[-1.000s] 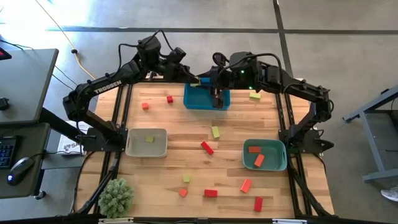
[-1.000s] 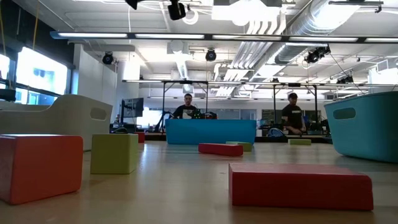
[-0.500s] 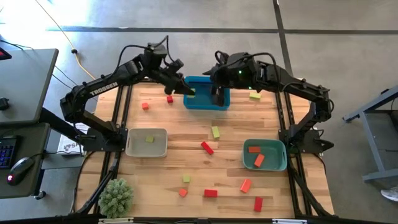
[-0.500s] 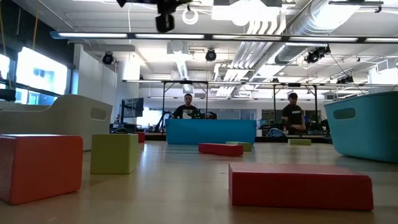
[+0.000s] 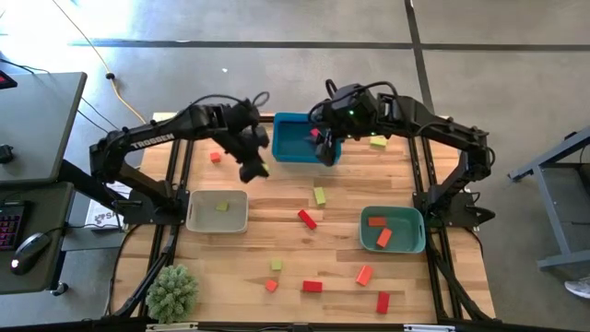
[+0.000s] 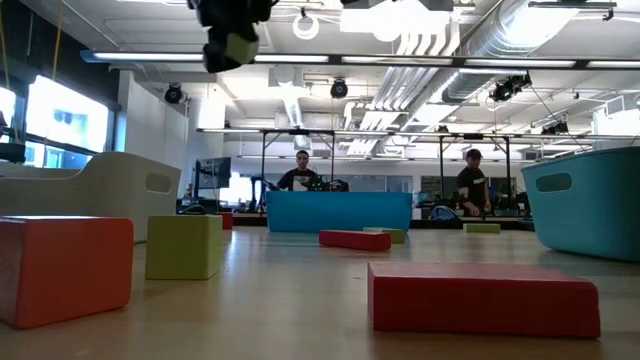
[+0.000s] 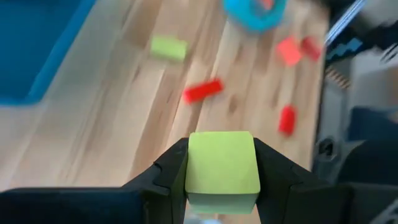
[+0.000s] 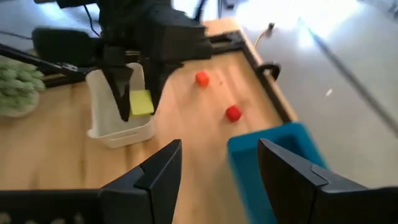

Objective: Sort & place blocks by color
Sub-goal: Put the bottom right green block into the white bin

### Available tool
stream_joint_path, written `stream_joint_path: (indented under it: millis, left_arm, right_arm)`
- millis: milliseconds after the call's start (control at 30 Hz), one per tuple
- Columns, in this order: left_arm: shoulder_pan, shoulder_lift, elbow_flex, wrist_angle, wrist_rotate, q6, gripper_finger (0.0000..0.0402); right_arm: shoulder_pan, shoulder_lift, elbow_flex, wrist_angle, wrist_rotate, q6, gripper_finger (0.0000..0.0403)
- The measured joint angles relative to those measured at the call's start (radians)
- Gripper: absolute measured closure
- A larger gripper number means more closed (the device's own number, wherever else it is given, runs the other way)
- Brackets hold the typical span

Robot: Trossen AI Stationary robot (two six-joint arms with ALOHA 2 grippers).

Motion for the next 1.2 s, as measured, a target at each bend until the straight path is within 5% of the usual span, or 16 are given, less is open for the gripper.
stream_joint_path:
  millis: [167,567,1200]
  left_arm:
    - [-0.071,-0.001,-0.028,-0.075,-0.155,0.007,0.0289]
    - [-0.191,0.000,-0.271,-0.064,-0.214,-0.090,0.0289]
    - [-0.265,-0.004,-0.450,-0.068,-0.313,-0.097,0.0284]
  right_arm:
    - [0.000,0.002,-0.037,-0.012,-0.027,0.139,0.0208]
    - [0.048,0.003,-0.195,0.017,-0.028,0.259,0.0208]
    - [0.176,0.002,-0.574,0.325,-0.013,0.478,0.0208]
